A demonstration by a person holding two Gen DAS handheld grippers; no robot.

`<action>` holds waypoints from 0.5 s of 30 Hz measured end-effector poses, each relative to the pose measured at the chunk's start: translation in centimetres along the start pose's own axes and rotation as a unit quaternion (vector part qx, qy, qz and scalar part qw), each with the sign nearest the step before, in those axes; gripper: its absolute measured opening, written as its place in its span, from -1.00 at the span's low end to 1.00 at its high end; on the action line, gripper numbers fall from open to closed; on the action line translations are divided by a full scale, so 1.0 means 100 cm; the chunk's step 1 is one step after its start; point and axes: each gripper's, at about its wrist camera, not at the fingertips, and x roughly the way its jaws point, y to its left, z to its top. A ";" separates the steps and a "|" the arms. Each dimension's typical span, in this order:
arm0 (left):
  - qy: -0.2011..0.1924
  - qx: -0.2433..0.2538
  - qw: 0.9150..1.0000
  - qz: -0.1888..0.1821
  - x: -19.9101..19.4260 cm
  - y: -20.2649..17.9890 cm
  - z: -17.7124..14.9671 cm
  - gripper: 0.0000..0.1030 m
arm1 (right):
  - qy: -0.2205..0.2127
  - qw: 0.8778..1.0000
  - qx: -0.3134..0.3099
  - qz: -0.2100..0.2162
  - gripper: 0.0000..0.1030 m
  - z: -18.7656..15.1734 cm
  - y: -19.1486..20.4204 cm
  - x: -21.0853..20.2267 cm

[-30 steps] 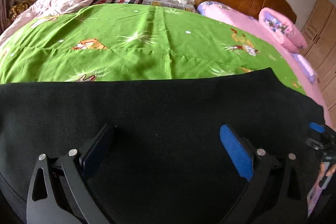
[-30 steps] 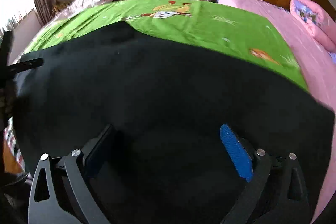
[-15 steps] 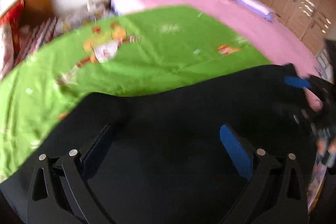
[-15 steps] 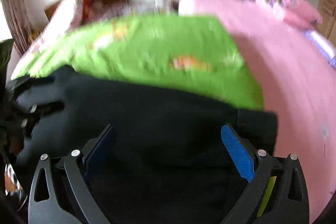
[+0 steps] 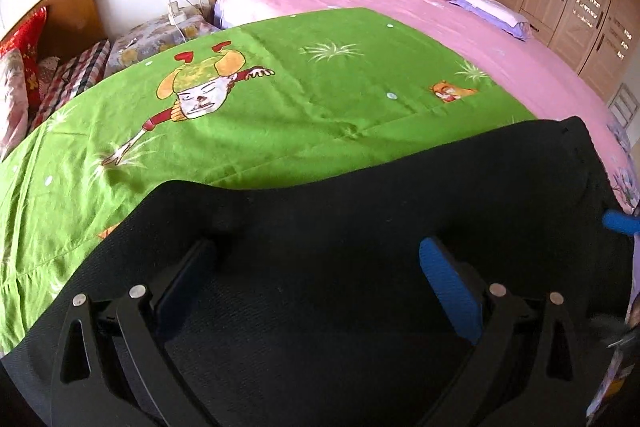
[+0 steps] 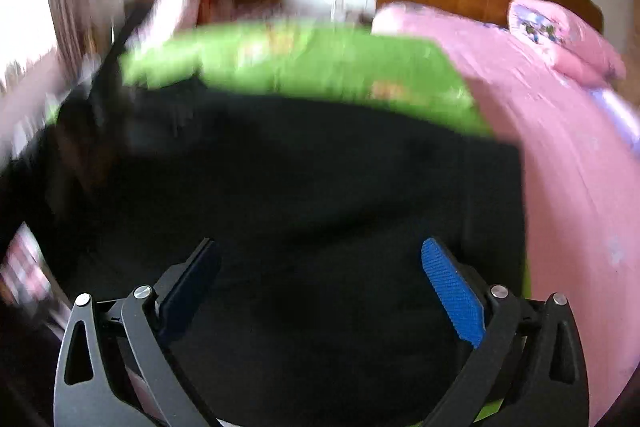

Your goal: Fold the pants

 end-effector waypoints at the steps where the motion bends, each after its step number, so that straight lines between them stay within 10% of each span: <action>1: -0.001 0.000 1.000 0.001 0.000 0.000 0.000 0.96 | 0.000 1.000 0.014 0.009 0.91 -0.004 -0.006 -0.004; 7: -0.002 0.000 1.000 0.007 -0.001 -0.001 0.000 0.96 | -0.036 0.999 0.022 -0.017 0.90 -0.010 -0.002 -0.039; 15: -0.002 0.001 1.000 0.007 -0.002 0.000 0.000 0.96 | -0.048 0.997 0.015 0.061 0.91 -0.034 0.012 -0.020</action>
